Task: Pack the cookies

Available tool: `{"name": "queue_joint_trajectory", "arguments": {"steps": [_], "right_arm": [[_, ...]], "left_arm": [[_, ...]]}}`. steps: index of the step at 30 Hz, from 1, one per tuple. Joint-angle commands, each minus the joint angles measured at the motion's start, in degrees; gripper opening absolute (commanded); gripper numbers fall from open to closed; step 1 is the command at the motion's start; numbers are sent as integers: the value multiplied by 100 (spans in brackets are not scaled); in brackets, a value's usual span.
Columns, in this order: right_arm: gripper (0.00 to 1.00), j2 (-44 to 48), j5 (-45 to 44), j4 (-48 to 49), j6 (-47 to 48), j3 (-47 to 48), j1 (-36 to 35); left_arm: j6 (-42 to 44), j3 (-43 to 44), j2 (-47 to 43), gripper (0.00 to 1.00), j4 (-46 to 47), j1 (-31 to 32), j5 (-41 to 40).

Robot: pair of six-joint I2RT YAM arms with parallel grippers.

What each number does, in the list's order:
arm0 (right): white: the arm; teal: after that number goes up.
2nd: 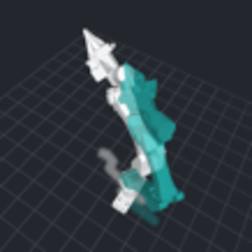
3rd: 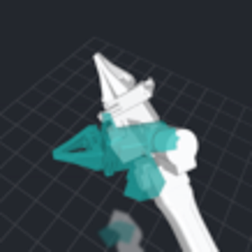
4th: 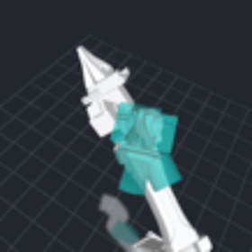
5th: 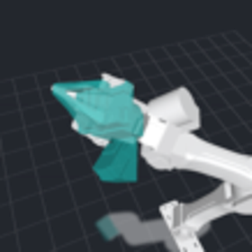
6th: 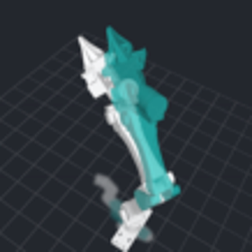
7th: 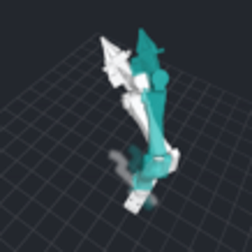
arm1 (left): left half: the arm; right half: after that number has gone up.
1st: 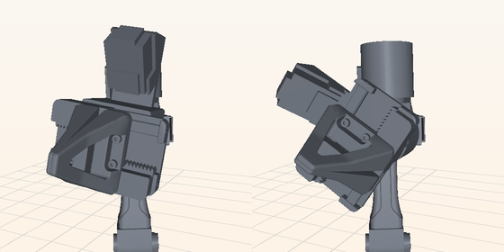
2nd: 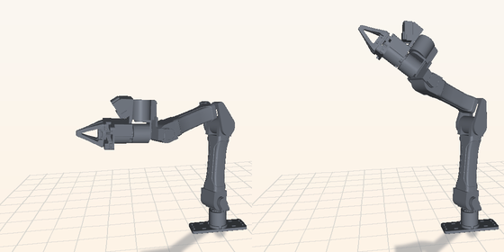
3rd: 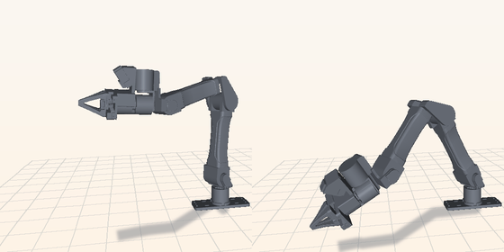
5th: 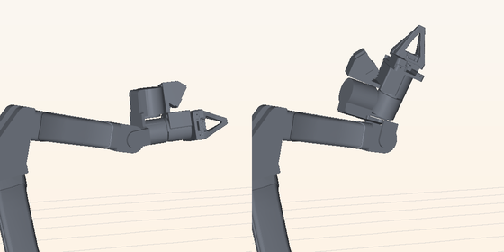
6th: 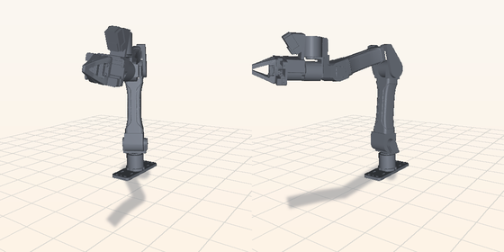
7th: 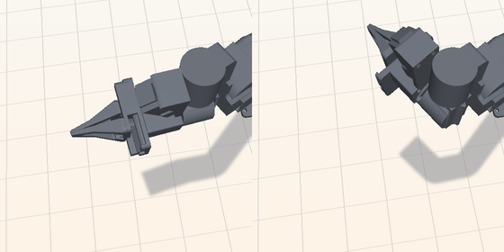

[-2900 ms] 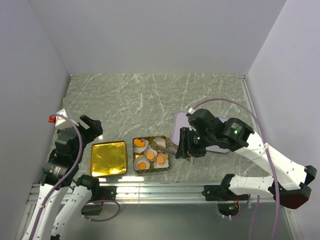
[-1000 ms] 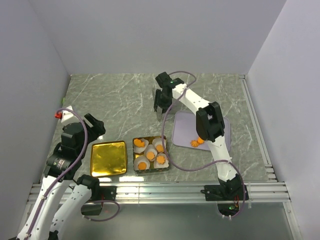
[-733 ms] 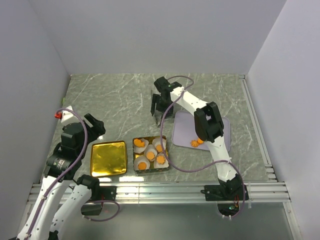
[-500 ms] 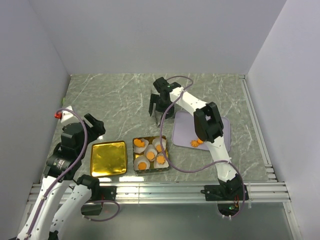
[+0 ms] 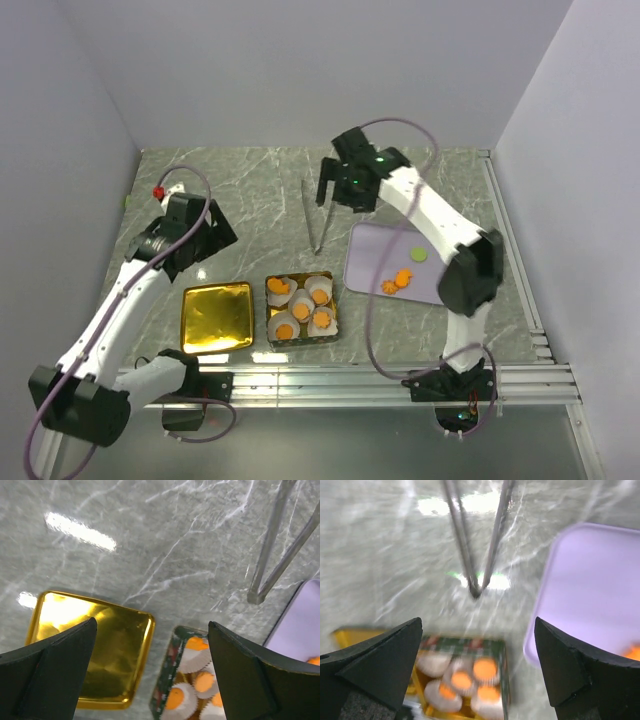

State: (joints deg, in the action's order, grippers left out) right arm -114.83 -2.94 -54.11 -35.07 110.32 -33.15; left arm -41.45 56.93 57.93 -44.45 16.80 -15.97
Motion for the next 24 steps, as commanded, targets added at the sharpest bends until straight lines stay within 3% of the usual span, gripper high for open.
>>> {"name": "queue_joint_trajectory", "arguments": {"steps": [1,6,13,17,24], "right_arm": [[100,1180,-321,-39,-61,-701,-34],[100,2367,-251,41,-307,-1750,-43],[100,3693,-102,-74,-562,-2786,-60],[100,4003,74,-74,-554,-3078,-60],[100,3968,276,-196,-124,-3096,-60]], "left_arm": [[-521,512,297,99,-495,-273,611],[-1338,-57,166,100,-346,-843,1103],[-2208,-981,25,91,-161,-1099,1614],[-2262,-1254,209,83,-30,-1257,1449],[-2560,-1342,491,79,-81,-1363,1079]]}}
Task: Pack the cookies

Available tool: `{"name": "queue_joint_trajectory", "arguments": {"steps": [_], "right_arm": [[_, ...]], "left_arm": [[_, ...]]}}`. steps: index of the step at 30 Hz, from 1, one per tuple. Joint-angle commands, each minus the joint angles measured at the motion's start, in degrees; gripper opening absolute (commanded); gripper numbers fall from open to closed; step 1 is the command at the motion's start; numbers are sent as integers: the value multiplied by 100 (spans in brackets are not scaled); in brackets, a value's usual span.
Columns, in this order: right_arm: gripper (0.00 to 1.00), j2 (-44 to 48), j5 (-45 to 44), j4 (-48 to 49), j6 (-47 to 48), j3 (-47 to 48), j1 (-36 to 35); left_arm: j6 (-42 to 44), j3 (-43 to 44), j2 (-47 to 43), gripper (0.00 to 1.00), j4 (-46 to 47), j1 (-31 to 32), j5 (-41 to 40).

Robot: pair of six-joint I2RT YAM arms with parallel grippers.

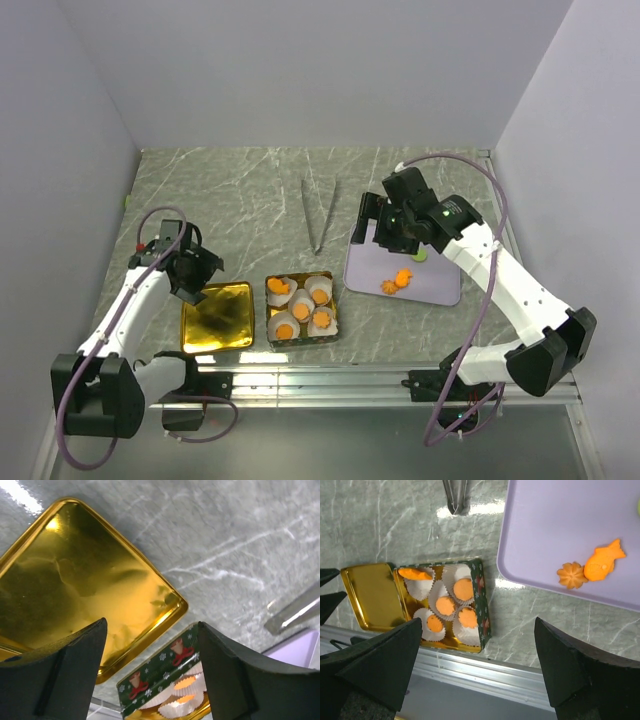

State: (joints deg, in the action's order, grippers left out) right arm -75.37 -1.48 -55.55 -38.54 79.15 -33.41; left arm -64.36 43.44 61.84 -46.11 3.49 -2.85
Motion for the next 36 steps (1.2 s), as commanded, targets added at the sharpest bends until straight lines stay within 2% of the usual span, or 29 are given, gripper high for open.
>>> {"name": "queue_joint_trajectory", "arguments": {"steps": [1,8,14,24,28,30,31,33,34,36], "right_arm": [[100,5,269,-183,268,152,-34],[100,532,508,-289,470,-49,-34],[100,778,508,-404,804,-339,-43],[100,1209,596,-342,594,-761,-34],[100,1349,482,-421,576,-893,-34],[100,1411,438,-439,550,-963,-34],[100,1446,411,-457,532,-981,-34],[100,1482,385,-466,488,-1025,-34],[99,1508,376,-466,462,-1016,-34],[99,1525,359,-466,409,-999,-34]], "left_arm": [[-340,-2,143,78,67,-32,-251],[-683,-336,529,72,488,-32,-251],[-701,-284,819,72,717,-32,-636],[-552,-178,1506,69,936,-32,-805],[-438,-117,1690,51,1068,-32,-735],[-376,-55,1752,46,1095,-32,-717],[-315,-46,1778,37,1147,-32,-682],[-253,-11,1813,30,1192,-32,-629],[-200,6,1831,22,1209,-32,-551],[-86,76,1831,16,1236,-32,-445]]}}
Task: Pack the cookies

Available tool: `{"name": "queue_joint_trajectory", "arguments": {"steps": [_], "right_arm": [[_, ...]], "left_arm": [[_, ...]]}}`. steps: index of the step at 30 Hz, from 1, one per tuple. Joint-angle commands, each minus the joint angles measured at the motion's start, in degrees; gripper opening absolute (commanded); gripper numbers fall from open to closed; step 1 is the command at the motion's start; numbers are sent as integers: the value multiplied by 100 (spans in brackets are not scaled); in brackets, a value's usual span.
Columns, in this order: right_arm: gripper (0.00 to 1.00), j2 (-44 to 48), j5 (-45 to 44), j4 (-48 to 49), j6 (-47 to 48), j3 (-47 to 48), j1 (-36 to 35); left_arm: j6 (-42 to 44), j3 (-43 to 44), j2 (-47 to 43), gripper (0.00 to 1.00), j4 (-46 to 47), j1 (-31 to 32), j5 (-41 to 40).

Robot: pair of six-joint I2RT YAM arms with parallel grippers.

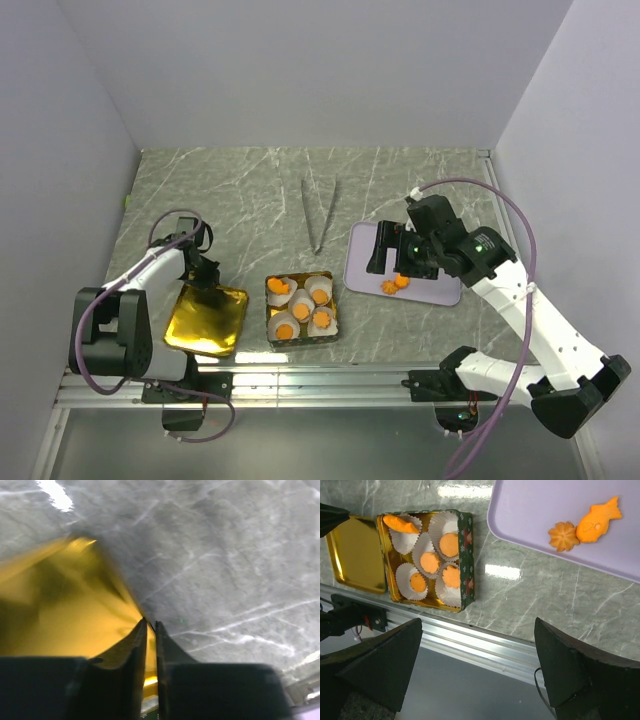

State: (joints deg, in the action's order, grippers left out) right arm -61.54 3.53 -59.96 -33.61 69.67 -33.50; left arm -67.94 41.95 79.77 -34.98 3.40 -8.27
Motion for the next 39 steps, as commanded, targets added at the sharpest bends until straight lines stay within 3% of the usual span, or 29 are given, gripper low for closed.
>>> {"name": "queue_joint_trajectory", "arguments": {"steps": [1,4,10,15,19,23,29,32,33,35,36,37,39], "right_arm": [[99,151,-159,-33,-102,-24,-25],[99,90,-221,-77,-102,160,-34],[99,-130,-256,-261,3,1030,-25],[99,-385,59,-122,-14,1855,-17],[100,-561,1049,431,-6,2200,45],[100,-824,2226,1205,-294,2384,334],[100,-1158,4195,3681,-1840,1702,994],[100,-1457,4743,5333,-2912,1209,1064],[100,-1649,5023,6277,-3211,1103,1056],[100,-1834,5227,7449,-4378,848,1047],[100,-2053,5332,8621,-4783,638,1056],[100,-2168,5351,9068,-5422,601,1064],[100,-2546,5369,9764,-5796,714,1029]], "left_arm": [[316,278,30,9,115,-23,133],[544,620,-57,1,18,-32,361],[852,1815,-566,0,-325,-41,493],[1037,2703,-839,0,-36,-50,1212],[906,2950,-1216,0,980,-50,2537],[581,3344,-1481,0,1598,-50,3312],[308,3951,-1701,1,2099,-50,4121],[63,4040,-1763,0,2355,-50,4464],[-77,4057,-1772,1,2538,-50,4527],[-201,4110,-1807,0,2680,-50,4633],[-324,4128,-1824,0,2803,-50,4729],[-368,4163,-1816,0,2856,-50,4756],[-553,4242,-1798,0,2988,-50,4896]]}}
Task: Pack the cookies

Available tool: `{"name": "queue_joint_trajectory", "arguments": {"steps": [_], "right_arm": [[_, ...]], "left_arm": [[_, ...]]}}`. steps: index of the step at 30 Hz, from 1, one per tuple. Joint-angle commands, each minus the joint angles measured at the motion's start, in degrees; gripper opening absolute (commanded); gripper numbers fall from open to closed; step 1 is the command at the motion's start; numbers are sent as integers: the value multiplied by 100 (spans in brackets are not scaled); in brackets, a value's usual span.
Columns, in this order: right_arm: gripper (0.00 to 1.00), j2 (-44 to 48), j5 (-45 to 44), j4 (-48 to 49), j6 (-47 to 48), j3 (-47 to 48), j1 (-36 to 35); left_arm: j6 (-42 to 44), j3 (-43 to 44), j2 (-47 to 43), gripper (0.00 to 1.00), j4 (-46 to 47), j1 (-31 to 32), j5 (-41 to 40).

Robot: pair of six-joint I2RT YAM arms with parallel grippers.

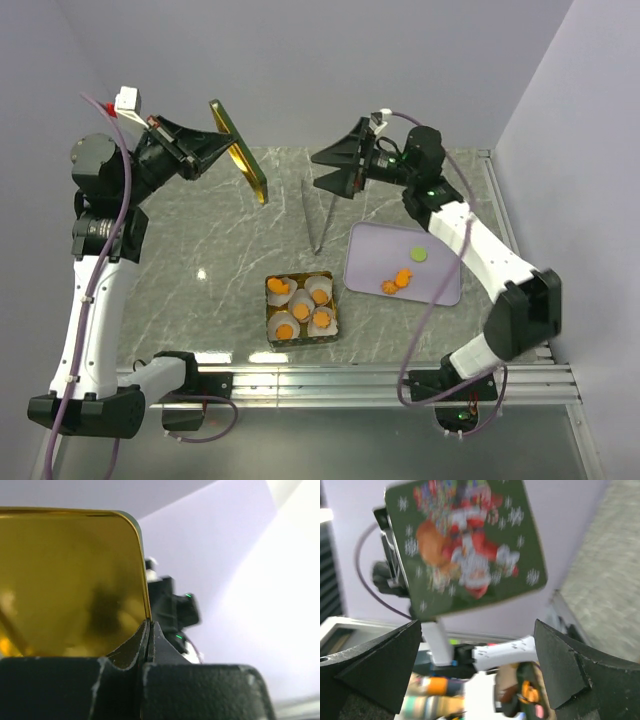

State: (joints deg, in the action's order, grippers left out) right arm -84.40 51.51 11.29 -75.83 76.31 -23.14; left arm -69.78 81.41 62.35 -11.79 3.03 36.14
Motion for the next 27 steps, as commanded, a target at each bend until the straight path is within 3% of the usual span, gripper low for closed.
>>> {"name": "queue_joint_trajectory", "arguments": {"steps": [1,5,15,23,27], "right_arm": [[100,-366,588,2676,-1653,146,-24],[100,-936,571,2869,-1837,524,-68],[100,-2308,36,5503,-3700,1113,-657],[100,-2950,-175,5805,-4220,1930,-1131],[100,-3073,-588,6716,-4711,1914,-1211]], "left_arm": [[-439,314,-39,0,904,-13,516],[-852,463,14,0,1372,-13,745],[-1459,578,128,1,2329,-13,1141],[-1398,780,199,1,2304,-13,1281],[-1459,666,173,0,2418,-13,1308]]}}
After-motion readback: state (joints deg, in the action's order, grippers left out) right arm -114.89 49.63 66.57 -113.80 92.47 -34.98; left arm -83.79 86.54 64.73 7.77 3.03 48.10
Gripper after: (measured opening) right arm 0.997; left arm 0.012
